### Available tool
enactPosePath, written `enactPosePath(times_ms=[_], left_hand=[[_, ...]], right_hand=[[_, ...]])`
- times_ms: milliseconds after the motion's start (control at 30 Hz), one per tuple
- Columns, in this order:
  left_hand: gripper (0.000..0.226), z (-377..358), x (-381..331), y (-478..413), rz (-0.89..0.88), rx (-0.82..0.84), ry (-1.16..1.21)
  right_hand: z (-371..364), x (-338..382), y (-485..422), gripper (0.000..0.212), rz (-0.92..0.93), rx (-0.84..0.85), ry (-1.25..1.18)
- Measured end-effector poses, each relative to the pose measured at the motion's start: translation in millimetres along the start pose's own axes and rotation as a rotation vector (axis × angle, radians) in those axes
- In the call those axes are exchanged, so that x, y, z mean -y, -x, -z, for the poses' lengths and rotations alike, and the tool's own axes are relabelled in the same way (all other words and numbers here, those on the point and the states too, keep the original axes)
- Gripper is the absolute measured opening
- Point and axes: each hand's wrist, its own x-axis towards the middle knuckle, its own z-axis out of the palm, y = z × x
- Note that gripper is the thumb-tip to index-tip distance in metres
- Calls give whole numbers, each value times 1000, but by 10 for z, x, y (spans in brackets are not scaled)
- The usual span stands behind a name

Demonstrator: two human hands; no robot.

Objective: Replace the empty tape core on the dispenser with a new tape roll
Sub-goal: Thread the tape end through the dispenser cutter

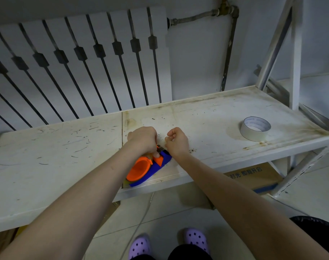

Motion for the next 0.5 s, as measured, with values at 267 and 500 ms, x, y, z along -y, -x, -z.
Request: enactPosePath(times_ms=[267,500], left_hand=[[50,-15,-7,-36,-13,15,-23],[58,-26,-9,16,-44,8,-75]], right_hand=[[4,-16,-16,14,6,21,-7],[101,-9,32,15,51,-15,-15]])
